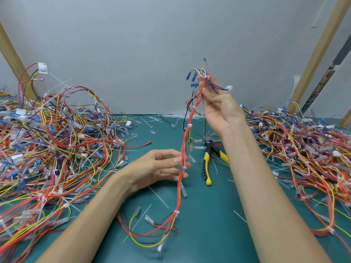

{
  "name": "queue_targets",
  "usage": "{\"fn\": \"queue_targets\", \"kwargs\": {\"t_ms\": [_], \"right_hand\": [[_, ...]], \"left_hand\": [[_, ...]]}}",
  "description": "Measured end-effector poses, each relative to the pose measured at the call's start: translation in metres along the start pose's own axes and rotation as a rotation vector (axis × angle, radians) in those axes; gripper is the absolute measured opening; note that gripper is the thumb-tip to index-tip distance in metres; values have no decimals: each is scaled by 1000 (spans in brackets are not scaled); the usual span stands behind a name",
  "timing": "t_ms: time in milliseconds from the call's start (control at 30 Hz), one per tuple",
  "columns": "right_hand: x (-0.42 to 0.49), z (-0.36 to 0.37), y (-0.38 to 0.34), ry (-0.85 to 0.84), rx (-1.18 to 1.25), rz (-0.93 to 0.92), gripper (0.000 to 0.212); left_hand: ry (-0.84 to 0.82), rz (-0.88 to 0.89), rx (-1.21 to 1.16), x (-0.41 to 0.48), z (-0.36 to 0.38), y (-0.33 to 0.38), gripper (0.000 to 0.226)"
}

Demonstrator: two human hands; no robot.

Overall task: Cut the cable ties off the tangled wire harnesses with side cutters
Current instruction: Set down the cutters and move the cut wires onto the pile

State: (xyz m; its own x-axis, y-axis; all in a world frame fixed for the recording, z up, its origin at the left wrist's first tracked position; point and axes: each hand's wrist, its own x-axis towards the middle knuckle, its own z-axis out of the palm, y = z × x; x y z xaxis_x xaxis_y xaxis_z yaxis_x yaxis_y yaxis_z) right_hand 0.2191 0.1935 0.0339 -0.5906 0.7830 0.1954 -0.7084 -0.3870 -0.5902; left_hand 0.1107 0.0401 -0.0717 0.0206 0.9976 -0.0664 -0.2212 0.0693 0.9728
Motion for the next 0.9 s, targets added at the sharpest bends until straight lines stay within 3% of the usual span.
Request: {"fn": "queue_targets", "kwargs": {"t_ms": [167,333,500,600,900], "right_hand": [[3,-10,9,39,1,41,44],[2,-27,18,76,-203,98,40],[0,-47,19,167,-356,286,21],[0,-55,19,203,-469,346,26],[1,-64,19,373,-806,255,13]], "left_hand": [[-114,-143,118,-7,1,11,9],[-180,-198,177,-17,-8,26,7],[-123,-186,184,-19,-15,26,14],[-87,-188,161,-18,-18,22,14],[-233,-253,182,-21,-21,20,10]]}}
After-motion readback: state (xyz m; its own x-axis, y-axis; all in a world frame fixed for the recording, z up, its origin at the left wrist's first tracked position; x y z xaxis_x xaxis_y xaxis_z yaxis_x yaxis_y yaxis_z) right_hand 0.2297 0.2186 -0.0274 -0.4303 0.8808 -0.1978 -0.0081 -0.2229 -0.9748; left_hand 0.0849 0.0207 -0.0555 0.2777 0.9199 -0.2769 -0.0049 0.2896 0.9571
